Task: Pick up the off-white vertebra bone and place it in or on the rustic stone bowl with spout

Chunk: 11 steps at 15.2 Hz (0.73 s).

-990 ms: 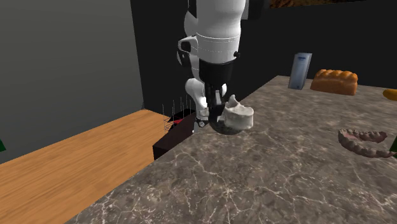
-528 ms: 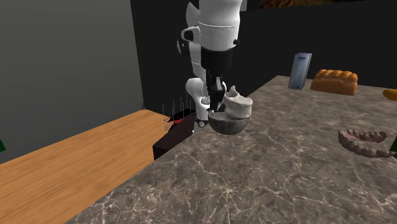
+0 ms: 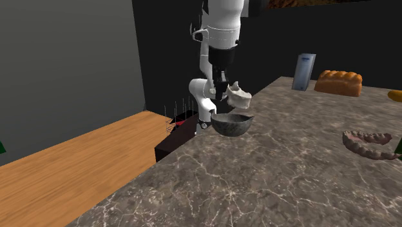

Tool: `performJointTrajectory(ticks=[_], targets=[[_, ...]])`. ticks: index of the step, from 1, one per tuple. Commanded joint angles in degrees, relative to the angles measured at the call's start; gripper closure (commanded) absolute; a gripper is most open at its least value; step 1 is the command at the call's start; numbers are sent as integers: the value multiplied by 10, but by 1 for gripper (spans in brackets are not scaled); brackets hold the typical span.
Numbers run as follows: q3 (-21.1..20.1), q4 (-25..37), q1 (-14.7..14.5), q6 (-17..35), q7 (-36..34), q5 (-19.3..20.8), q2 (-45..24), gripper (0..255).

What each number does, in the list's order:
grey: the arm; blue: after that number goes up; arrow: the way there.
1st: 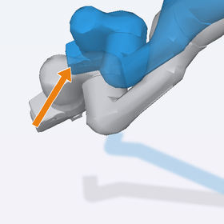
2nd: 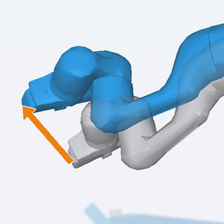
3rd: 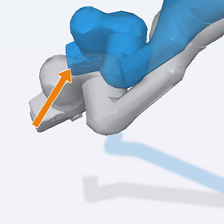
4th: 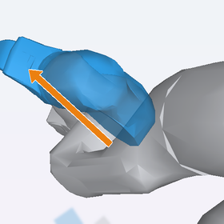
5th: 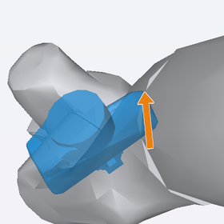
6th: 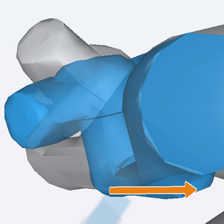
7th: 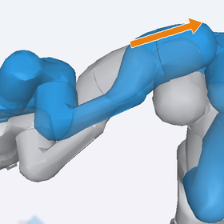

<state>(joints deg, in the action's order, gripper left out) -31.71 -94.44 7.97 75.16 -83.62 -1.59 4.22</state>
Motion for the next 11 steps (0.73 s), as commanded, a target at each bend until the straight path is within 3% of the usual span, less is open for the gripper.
performJointTrajectory(ticks=[1,4,11], targets=[[8,-54,3,6,15,-24,56,255],[30,-139,-1,3,44,-59,153,255],[29,-202,-7,57,47,-63,163,255]])
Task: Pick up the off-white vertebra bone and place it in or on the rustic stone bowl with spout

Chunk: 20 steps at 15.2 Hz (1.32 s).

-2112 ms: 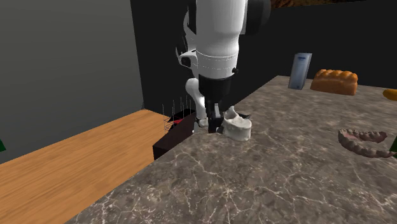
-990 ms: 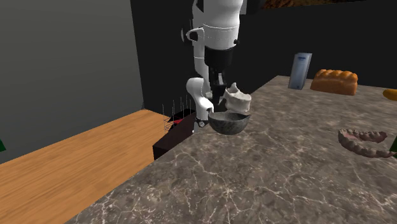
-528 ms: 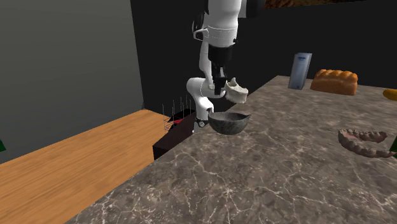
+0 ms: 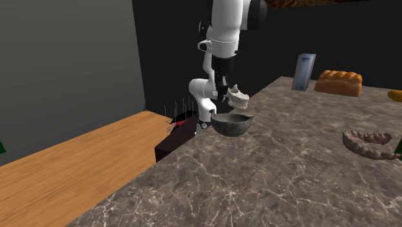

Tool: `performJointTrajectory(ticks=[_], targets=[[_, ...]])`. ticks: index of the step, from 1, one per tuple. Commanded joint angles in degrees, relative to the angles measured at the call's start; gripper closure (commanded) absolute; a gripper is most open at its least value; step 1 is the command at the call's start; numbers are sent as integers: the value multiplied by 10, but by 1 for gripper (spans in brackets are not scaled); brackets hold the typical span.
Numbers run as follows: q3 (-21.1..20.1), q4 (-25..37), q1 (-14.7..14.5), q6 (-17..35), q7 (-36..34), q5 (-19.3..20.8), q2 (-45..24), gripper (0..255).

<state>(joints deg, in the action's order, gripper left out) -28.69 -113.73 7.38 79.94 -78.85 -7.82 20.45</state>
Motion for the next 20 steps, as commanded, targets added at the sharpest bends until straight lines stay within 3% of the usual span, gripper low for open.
performJointTrajectory(ticks=[1,6,14,15,20], targets=[[-2,-18,-1,17,-1,-2,1,255],[-6,-58,-3,55,0,-5,4,255],[-6,-60,-3,57,0,-5,4,255],[-6,-60,-3,57,0,-5,4,0],[-6,-60,-3,57,0,-5,4,0]])
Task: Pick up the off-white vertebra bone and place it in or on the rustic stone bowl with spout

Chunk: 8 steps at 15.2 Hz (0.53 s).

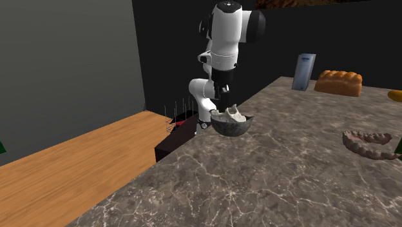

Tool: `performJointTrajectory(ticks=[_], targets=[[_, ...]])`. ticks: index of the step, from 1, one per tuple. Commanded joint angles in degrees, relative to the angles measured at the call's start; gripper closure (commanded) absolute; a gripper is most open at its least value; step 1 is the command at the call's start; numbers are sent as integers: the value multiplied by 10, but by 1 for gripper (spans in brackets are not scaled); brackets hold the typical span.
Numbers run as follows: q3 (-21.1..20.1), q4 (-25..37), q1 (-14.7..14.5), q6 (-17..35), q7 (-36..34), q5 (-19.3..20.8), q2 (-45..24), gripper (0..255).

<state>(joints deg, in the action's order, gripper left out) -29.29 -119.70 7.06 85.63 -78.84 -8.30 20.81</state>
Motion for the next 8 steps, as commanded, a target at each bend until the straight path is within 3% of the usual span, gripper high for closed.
performJointTrajectory(ticks=[1,4,8], targets=[[0,25,2,-18,-3,3,-8,0],[-3,98,6,-67,-12,13,-33,0],[-3,98,6,-67,-12,13,-33,0]])
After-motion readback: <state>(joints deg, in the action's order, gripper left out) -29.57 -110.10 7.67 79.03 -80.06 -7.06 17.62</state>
